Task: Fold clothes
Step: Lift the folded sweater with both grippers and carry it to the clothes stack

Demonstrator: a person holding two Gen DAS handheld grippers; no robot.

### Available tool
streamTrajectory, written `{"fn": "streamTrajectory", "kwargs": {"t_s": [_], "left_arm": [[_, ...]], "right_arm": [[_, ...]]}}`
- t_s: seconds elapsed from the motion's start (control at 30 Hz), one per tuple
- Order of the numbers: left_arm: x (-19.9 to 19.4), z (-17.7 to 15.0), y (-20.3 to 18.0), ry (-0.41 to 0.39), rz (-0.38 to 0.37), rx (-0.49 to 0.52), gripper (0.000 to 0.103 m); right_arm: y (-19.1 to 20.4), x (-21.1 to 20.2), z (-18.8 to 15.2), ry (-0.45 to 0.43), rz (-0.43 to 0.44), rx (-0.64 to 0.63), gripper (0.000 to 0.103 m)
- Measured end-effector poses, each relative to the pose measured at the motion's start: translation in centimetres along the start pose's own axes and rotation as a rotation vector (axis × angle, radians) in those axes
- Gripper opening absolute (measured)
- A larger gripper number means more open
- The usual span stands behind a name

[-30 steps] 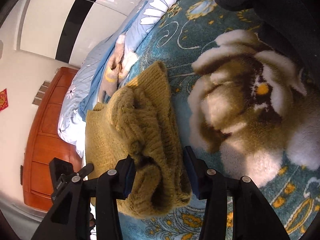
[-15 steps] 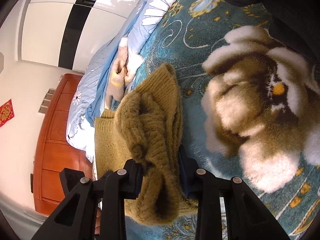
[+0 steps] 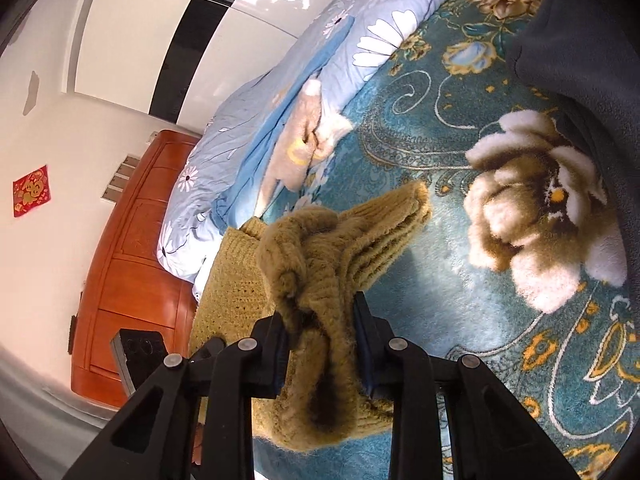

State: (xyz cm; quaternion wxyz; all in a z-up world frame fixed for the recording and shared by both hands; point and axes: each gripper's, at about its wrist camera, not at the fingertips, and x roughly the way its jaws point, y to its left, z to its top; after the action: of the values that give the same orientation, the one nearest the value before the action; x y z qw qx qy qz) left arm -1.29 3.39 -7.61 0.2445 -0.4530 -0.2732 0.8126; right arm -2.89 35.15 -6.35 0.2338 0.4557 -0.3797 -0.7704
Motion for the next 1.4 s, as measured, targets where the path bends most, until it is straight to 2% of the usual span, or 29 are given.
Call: {"fn": "streamTrajectory", "kwargs": {"t_s": [0.17,0.37,0.6,0.8,0.93,1.17,1.4], "left_arm": [[-1.4,1.3,-3.2,-0.027,-0.049,0.048,0.033],[-1.6,3.0,-7.9,-0.017,-0.084,0.126,0.033],[-1.4,5.6,-16.0,-0.039,-0.180,0.230,0.033],[0.9,7.9,-23.4,-0.027,-0.271,0.299,0.033],[3.7,8.4,-28.3,0.005,-0.323,0.337,0.033],[10.6,8.4,-35.8,0.071,-0.370,0.387,0.033],[16.5,5.2,-39.3,0.131,-0.423,0.360,0.033]], "right_arm": [[2.2,-3.1,1.2,-0.045,0.015,-0.042,0.029],[3.9,-7.6,2.1,-0.121,0.025,-0.082,0.029],[5.8,-14.9,4.8,-0.203,-0.002,-0.132,0.029],[7.6,-22.4,8.2,-0.281,-0.060,-0.197,0.029],[6.6,-27.4,10.0,-0.322,-0.109,-0.198,0.029],[2.8,-33.8,13.0,-0.358,-0.213,-0.174,0.029],[-2.5,-38.2,16.0,-0.337,-0.276,-0.149,0.029]]}}
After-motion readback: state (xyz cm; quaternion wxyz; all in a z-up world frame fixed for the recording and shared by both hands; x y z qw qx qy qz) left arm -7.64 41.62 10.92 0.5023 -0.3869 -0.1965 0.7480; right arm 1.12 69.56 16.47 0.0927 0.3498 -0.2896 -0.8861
